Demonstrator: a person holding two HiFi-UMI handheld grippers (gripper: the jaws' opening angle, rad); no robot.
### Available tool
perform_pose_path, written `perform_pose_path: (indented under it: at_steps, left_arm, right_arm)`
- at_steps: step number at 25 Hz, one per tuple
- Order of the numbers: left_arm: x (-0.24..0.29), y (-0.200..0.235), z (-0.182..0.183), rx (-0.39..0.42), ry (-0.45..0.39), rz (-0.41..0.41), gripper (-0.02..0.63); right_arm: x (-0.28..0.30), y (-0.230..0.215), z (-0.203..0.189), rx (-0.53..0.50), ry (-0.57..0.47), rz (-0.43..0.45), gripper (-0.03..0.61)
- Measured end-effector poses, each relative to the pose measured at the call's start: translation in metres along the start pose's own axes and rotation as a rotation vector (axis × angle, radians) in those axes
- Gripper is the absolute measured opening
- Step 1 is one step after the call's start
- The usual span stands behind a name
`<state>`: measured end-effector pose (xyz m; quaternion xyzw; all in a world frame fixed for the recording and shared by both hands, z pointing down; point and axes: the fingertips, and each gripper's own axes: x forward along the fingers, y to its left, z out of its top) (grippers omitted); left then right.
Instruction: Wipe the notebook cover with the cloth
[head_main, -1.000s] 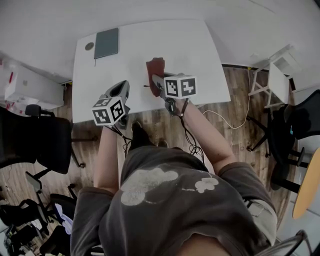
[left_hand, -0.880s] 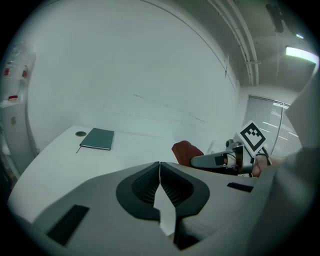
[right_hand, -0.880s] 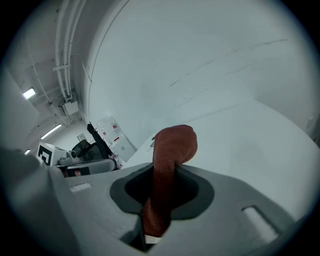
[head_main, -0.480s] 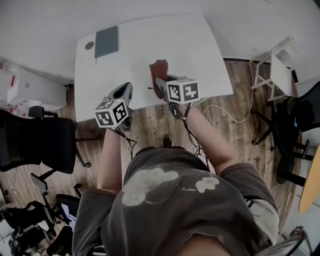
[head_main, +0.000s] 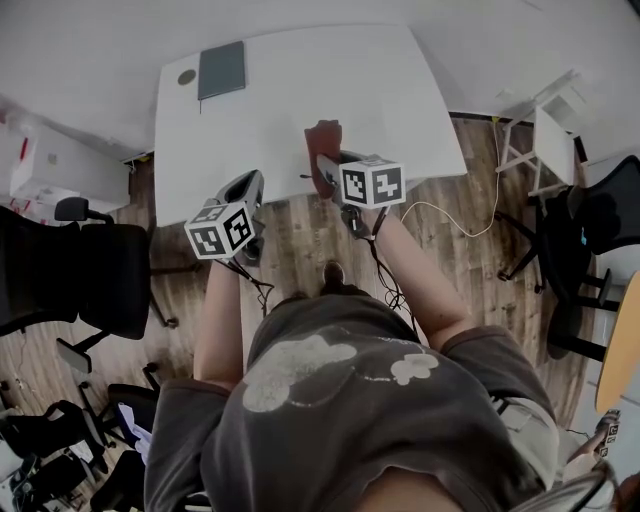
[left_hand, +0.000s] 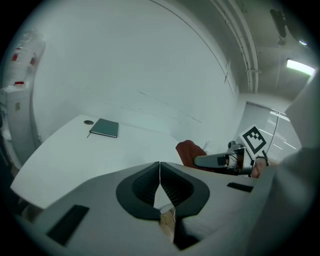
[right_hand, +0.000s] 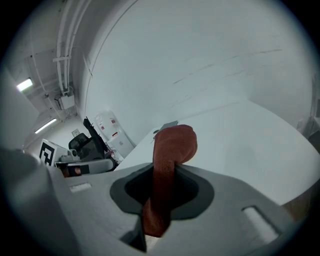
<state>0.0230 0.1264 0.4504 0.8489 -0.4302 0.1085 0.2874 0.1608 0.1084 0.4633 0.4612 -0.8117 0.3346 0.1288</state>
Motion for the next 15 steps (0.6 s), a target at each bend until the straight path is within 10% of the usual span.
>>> perform_pose_path:
  at_steps: [15]
  left_arm:
    - [-0.041, -0.011, -0.024, -0.004, -0.010, -0.042, -0.006]
  right_arm:
    - [-0.027, 0.037, -0.029, -0.012, -0.004, -0.025, 0.078]
